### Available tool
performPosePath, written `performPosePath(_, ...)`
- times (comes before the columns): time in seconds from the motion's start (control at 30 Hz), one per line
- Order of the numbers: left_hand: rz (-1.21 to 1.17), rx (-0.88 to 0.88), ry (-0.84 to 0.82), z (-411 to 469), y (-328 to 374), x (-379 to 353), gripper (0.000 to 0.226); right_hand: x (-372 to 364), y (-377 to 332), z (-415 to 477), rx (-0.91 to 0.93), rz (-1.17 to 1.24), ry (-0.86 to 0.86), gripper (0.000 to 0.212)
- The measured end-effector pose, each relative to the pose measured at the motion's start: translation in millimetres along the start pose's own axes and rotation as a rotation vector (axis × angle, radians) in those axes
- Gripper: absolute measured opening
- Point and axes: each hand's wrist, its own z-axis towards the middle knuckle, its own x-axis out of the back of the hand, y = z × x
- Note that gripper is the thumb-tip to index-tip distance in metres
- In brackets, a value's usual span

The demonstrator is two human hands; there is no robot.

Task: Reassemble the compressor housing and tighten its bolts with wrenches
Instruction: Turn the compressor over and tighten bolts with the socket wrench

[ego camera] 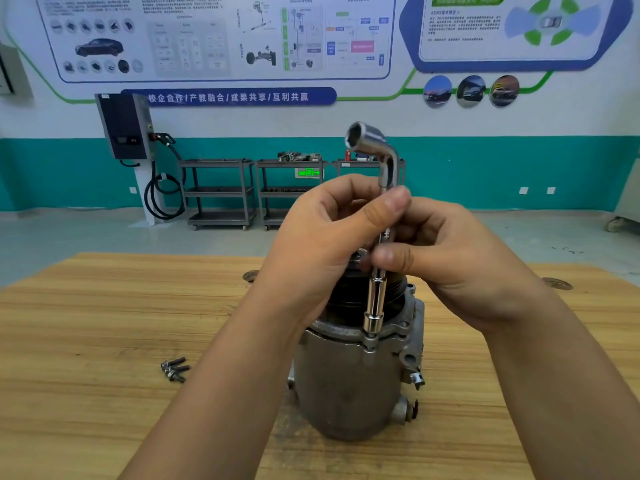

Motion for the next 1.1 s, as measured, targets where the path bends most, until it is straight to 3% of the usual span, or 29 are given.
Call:
performPosePath(0.23, 0.021, -0.009, -0.011, 1.6, -0.6, -0.3, 0.016, -3.0, 1.1, 1.1, -0.008, -0.017, 0.037, 0.036)
performPosePath(0.43, -0.014, -0.023, -0.038, 0.5, -0.3, -0.1, 0.03, 1.8, -1.0, -1.4, 0.006, 0.015, -0.064, 0.017)
performPosePath(0.73, -0.09, 0.013, -0.065, 0.1, 1.0, 3.2, 0.035, 1.1, -1.6, -2.1, -0.016, 0.034, -0.093, 0.017)
performPosePath(1.1, -0.003, -0.006, -0.064, -0.6, 1.6, 5.5, 0.01, -2.9, -3.0, -1.2, 0.007, -0.056, -0.004, 0.025)
